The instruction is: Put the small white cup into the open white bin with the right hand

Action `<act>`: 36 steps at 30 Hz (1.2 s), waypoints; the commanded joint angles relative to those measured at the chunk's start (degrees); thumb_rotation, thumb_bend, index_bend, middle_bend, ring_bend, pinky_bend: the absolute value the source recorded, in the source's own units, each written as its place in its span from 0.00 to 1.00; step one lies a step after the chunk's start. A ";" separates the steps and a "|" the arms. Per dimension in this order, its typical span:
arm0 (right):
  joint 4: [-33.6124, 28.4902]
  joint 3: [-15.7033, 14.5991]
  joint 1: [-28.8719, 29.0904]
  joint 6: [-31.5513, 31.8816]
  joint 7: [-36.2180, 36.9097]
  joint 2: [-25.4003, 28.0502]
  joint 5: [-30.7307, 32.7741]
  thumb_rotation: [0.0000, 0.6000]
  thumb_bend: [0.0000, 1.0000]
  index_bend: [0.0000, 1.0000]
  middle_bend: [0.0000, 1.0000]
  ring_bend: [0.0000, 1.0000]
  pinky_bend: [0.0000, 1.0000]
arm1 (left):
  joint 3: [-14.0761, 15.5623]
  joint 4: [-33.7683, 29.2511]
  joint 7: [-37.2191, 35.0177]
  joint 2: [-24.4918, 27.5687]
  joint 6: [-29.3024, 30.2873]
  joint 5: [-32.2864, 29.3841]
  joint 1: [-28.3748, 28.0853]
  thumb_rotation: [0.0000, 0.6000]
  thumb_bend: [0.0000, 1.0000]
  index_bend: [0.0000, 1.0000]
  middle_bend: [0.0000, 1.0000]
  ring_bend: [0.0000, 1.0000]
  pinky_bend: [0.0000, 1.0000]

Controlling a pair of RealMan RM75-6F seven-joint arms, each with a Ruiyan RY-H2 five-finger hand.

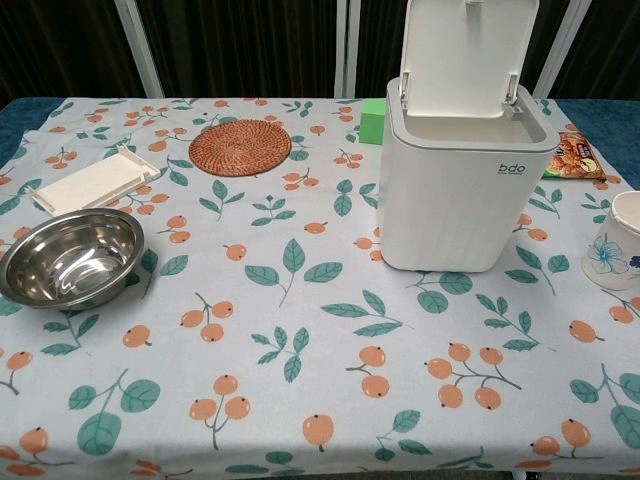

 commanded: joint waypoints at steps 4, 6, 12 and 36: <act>-0.02 -0.04 0.24 -0.48 -0.36 -0.18 0.10 1.00 0.17 0.00 0.00 0.00 0.00 | 0.06 0.23 -0.36 0.11 -0.12 -0.24 0.11 1.00 0.16 0.08 0.14 0.04 0.11; -0.09 -0.14 0.47 -1.10 -0.56 -0.21 0.25 1.00 0.17 0.00 0.00 0.00 0.00 | 0.14 0.41 -0.53 0.01 -0.27 -0.30 0.12 1.00 0.16 0.08 0.14 0.04 0.11; -0.91 -0.63 1.20 -2.29 -1.27 -0.25 -0.49 1.00 0.17 0.00 0.00 0.00 0.00 | 0.32 0.86 -1.16 -0.44 -0.34 0.00 0.10 1.00 0.16 0.08 0.14 0.04 0.11; -3.25 0.57 14.99 -24.68 -11.55 -4.07 7.33 1.00 0.16 0.00 0.03 0.01 0.12 | 1.07 3.19 -2.46 -1.90 -1.72 0.22 -0.15 1.00 0.16 0.08 0.14 0.04 0.11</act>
